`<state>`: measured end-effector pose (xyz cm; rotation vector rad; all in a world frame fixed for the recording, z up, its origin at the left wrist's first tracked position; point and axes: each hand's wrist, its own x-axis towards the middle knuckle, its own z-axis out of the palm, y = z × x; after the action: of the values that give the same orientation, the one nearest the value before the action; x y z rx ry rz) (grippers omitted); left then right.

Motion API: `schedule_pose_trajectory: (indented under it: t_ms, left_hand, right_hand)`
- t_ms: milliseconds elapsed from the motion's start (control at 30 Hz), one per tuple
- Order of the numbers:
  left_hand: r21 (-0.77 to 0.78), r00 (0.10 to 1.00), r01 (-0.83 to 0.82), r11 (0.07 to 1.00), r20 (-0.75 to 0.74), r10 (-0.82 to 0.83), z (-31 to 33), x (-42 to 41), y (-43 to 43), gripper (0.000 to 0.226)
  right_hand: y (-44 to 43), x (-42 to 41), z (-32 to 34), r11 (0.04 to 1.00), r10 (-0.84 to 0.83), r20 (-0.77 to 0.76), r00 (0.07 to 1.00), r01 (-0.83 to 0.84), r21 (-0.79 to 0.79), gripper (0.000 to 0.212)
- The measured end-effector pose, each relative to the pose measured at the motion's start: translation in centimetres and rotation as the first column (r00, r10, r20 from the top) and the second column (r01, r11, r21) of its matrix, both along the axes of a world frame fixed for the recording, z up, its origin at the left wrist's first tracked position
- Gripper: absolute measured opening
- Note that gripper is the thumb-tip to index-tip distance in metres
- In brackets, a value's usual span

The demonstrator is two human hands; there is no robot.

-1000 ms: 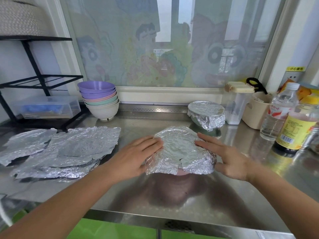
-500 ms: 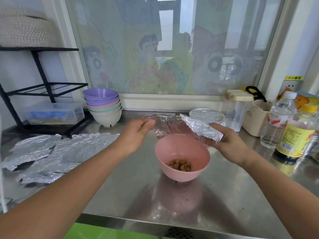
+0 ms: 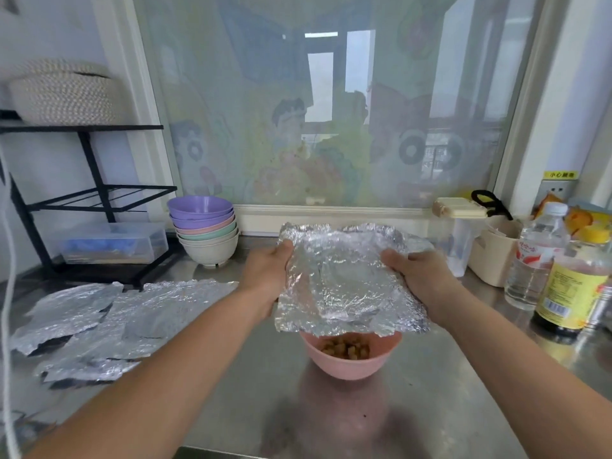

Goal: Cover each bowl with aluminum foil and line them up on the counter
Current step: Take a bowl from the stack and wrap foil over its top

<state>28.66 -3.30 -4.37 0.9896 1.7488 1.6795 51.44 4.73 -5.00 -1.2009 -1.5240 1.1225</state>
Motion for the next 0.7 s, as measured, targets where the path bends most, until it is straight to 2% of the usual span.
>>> schedule_pose_trajectory:
  t_ms: [33, 100, 200, 233, 300, 433, 467, 533, 567, 600, 667, 700]
  left_hand:
    - [-0.031, 0.998, -0.014, 0.999, -0.065, 0.012, -0.9, 0.2, -0.1, 0.046]
    - [-0.114, 0.966, -0.043, 0.993, -0.258, 0.012, -2.5, 0.5, -0.2, 0.049]
    - [-0.233, 0.859, -0.111, 0.966, -0.512, -0.025, -4.2, 1.0, -0.2, 0.033]
    - [-0.251, 0.837, -0.133, 0.959, -0.547, -0.027, -4.5, 1.2, -0.3, 0.026]
    - [-0.268, 0.827, -0.16, 0.95, -0.562, -0.019, -5.0, 1.3, -0.4, 0.032]
    - [-0.151, 0.865, -0.129, 0.98, -0.5, 0.037, -4.3, 1.4, -0.5, 0.039]
    - [-0.098, 0.905, -0.073, 0.993, -0.424, 0.025, -3.9, 1.3, -0.5, 0.041]
    - [0.026, 0.981, 0.069, 0.997, -0.181, -0.063, -2.8, 0.9, -0.8, 0.05]
    - [0.106, 0.989, 0.141, 0.984, -0.064, -0.135, -2.1, 0.6, -1.0, 0.056]
    - [0.179, 0.98, 0.196, 0.964, -0.012, -0.197, -1.4, 0.3, -1.1, 0.057]
    - [0.303, 0.968, 0.251, 0.919, -0.081, -0.238, 0.3, -0.4, -1.3, 0.032]
    - [0.343, 0.966, 0.257, 0.904, -0.129, -0.225, 1.2, -0.7, -1.4, 0.02]
  right_hand:
    - [0.0, 0.2, -0.6, 0.999, -0.026, 0.065, 0.998, 0.027, -0.028, 0.055]
    - [-0.3, 0.7, -1.4, 0.996, -0.078, 0.254, 0.964, 0.084, -0.012, 0.05]
    - [-0.6, 1.3, -2.7, 0.995, -0.097, 0.598, 0.796, 0.087, 0.046, 0.048]
    - [-0.6, 1.5, -3.0, 0.995, -0.1, 0.653, 0.751, 0.086, 0.054, 0.048]
    - [-0.5, 1.5, -3.5, 0.996, -0.09, 0.659, 0.747, 0.066, 0.061, 0.048]
    - [-0.6, 1.4, -3.0, 0.994, -0.076, 0.526, 0.847, 0.021, 0.11, 0.056]
    - [-0.5, 1.4, -2.9, 0.992, -0.066, 0.437, 0.897, 0.014, 0.122, 0.055]
    - [-0.4, 1.5, -2.2, 0.993, -0.009, 0.215, 0.977, -0.017, 0.117, 0.049]
    - [-0.5, 1.7, -1.6, 0.991, 0.023, 0.123, 0.992, -0.039, 0.13, 0.046]
    - [-0.5, 1.8, -1.2, 0.985, 0.056, 0.048, 0.997, -0.063, 0.158, 0.044]
    - [-0.6, 2.1, 0.0, 0.966, 0.147, -0.078, 0.986, -0.126, 0.225, 0.036]
    - [-0.7, 2.1, 0.7, 0.951, 0.197, -0.137, 0.971, -0.156, 0.267, 0.025]
